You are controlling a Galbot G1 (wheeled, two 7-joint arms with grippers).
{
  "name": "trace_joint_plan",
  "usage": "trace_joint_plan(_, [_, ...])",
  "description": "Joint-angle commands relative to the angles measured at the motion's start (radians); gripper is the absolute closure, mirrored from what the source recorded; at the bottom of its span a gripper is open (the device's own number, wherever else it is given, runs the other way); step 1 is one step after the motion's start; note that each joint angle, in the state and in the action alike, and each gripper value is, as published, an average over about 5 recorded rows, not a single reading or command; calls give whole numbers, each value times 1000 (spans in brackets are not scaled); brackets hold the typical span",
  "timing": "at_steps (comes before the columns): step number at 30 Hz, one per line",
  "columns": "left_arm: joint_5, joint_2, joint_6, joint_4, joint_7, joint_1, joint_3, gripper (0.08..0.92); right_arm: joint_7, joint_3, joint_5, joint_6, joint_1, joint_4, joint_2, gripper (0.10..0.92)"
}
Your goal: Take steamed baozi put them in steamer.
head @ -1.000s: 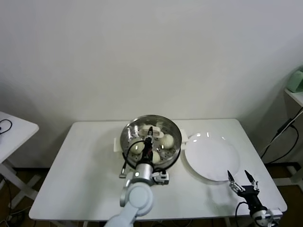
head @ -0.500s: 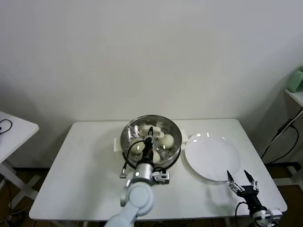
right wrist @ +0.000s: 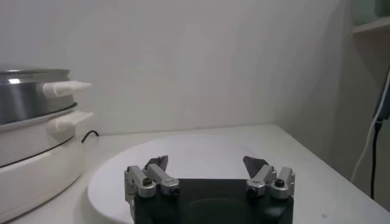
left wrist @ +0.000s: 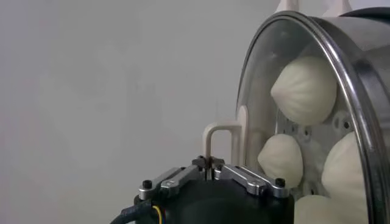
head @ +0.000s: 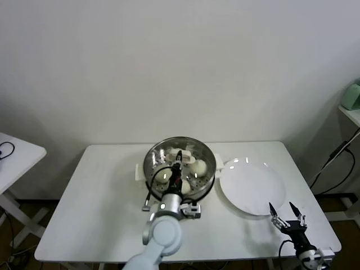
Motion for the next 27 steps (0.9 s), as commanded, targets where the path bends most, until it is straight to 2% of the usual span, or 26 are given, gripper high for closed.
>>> trace_joint_plan(1, [-6,2,-3,-5,-17,-1,-1,837,0,0,1,-3,1,0,0,203])
trace_joint_plan(16, [-14,22,-4,-31,-13,7,-5,414,-2,0,-1,-5,2,-1,4,203])
trace_joint_plan(23, [-37,37,-2,-84,-10,20,-7,215,-3,-1,-9,-6,2,-3,9,203])
trace_joint_plan(27, [-59,57,-1,-130,-3,35,-5,183,-3,-2,-13,-8,3,-3,11,203])
